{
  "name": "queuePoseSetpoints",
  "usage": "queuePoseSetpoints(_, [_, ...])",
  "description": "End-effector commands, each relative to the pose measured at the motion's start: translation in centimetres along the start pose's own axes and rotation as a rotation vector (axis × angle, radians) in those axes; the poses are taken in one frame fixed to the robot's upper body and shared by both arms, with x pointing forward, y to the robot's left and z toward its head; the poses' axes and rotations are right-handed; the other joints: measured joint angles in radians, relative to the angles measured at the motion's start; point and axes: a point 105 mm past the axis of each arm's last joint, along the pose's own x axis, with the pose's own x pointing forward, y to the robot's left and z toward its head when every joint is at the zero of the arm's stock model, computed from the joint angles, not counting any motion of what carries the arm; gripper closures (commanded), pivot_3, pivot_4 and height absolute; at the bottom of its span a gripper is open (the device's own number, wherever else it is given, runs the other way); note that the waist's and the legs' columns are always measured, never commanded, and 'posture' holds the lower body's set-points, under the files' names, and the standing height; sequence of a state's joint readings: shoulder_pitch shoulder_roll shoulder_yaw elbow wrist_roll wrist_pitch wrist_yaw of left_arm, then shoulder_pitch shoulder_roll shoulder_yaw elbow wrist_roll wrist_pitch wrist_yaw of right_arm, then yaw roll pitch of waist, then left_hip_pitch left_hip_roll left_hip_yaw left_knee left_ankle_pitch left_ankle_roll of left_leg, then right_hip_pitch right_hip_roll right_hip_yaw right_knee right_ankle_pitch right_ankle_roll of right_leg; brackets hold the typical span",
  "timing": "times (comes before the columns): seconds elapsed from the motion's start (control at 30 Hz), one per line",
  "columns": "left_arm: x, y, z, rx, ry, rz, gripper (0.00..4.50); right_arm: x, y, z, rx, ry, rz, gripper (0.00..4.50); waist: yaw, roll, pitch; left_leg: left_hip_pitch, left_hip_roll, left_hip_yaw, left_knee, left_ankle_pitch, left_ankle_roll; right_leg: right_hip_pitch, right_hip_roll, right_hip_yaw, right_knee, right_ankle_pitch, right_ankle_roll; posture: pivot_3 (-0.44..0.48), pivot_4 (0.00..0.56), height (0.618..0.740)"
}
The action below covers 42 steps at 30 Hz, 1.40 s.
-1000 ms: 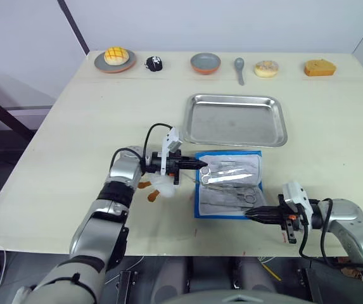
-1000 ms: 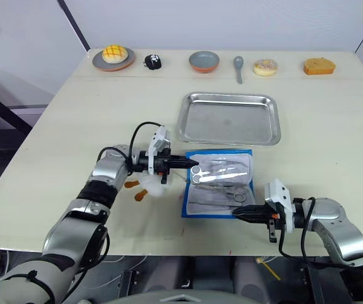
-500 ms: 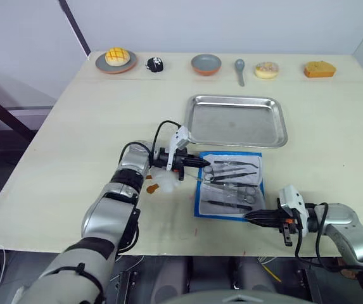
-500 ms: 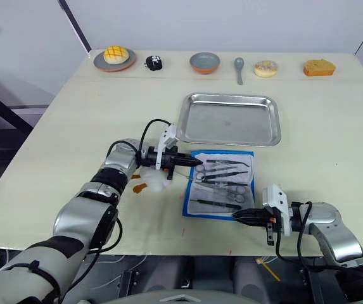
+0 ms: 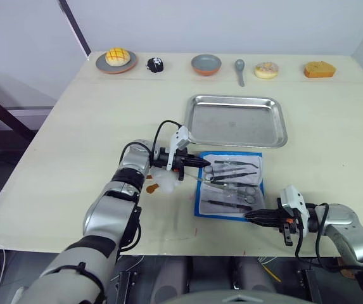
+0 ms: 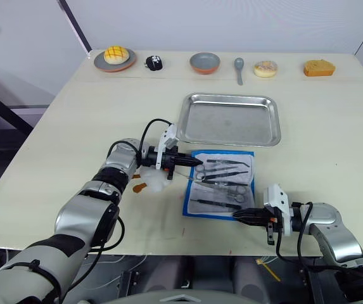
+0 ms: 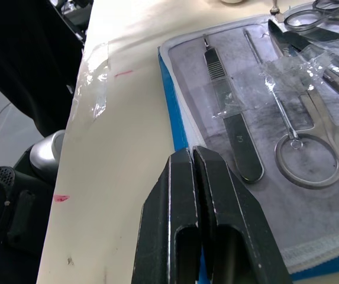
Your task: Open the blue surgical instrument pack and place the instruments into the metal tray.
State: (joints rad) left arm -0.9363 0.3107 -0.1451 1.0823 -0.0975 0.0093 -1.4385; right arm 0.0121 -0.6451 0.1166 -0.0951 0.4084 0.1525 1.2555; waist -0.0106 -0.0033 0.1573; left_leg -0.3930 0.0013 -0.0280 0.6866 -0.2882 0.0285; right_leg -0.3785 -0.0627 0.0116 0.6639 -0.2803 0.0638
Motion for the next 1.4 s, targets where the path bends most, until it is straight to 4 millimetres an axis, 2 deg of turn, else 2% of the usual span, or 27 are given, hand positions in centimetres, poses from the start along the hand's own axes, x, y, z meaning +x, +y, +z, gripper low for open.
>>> queuePoseSetpoints(0.03, [0.3, -0.3, -1.5, -0.027, 0.04, -0.012, 4.5, -1.5, -1.1, -1.2, 0.062, 0.048, -0.102, 4.41, 0.0, 0.0, 0.0, 0.0, 0.0, 0.0, 0.0, 0.0, 0.0, 0.0, 0.0, 0.0, 0.0, 0.0, 0.0, 0.0, 0.15, 0.74])
queuePoseSetpoints(0.23, [0.4, -0.2, -1.1, -0.027, 0.014, 0.001, 4.5, -1.2, -0.7, -2.0, 0.078, 0.084, -0.09, 4.41, 0.0, -0.001, -0.001, 0.0, 0.0, 0.0, 0.0, 0.0, 0.0, 0.0, 0.0, 0.0, 0.0, 0.0, 0.0, 0.0, 0.15, 0.74])
queuePoseSetpoints(0.33, [0.3, 0.0, -0.9, -0.016, 0.006, 0.018, 3.52, -1.1, -0.6, -1.9, 0.078, 0.079, -0.086, 4.5, 0.0, -0.002, -0.002, 0.0, 0.0, 0.0, 0.0, 0.0, 0.0, 0.0, 0.0, 0.0, 0.0, 0.0, 0.0, 0.0, 0.15, 0.74])
queuePoseSetpoints(0.37, [0.2, 0.2, -0.8, -0.007, 0.005, 0.032, 3.01, -1.1, -0.6, -2.0, 0.079, 0.079, -0.085, 4.5, 0.0, -0.002, -0.002, 0.0, 0.0, 0.0, 0.0, 0.0, 0.0, 0.0, 0.0, 0.0, 0.0, 0.0, 0.0, 0.0, 0.15, 0.74])
queuePoseSetpoints(0.43, [0.1, 0.4, -0.8, -0.008, 0.001, 0.046, 2.29, -1.1, -0.6, -2.0, 0.078, 0.08, -0.084, 4.5, 0.0, -0.003, -0.003, 0.0, 0.0, -0.001, 0.0, 0.0, 0.0, 0.001, 0.0, 0.0, 0.0, 0.0, 0.0, 0.0, 0.15, 0.74])
queuePoseSetpoints(0.8, [-1.0, 1.5, 0.0, -0.005, -0.066, 0.146, 2.29, -0.9, -0.6, -2.2, 0.072, 0.08, -0.084, 4.5, -0.001, -0.004, -0.003, 0.001, 0.0, -0.001, 0.0, 0.0, 0.0, 0.001, 0.0, 0.0, 0.0, 0.0, 0.0, 0.0, 0.15, 0.74])
queuePoseSetpoints(0.9, [-1.3, 1.8, 0.8, 0.002, -0.125, 0.171, 2.29, -0.8, -0.5, -2.3, 0.074, 0.077, -0.083, 4.5, -0.002, -0.004, -0.003, 0.001, 0.0, -0.001, 0.0, 0.0, 0.0, 0.001, 0.0, 0.0, 0.0, 0.0, 0.0, 0.0, 0.15, 0.74])
queuePoseSetpoints(1.13, [-2.7, 1.4, 3.1, 0.046, -0.255, 0.145, 2.29, -0.8, -0.4, -2.2, 0.079, 0.07, -0.084, 4.5, -0.003, -0.005, -0.003, 0.0, 0.0, -0.001, 0.0, 0.0, 0.0, 0.0, 0.0, -0.001, 0.0, 0.0, 0.0, 0.0, 0.15, 0.74])
queuePoseSetpoints(1.4, [-5.1, 0.3, 3.7, 0.114, -0.272, 0.112, 2.29, -0.9, -0.4, -2.0, 0.083, 0.065, -0.081, 4.5, -0.003, -0.005, -0.003, 0.0, 0.001, -0.001, 0.0, 0.0, 0.0, 0.0, 0.0, -0.001, 0.0, 0.0, 0.0, 0.0, 0.15, 0.74])
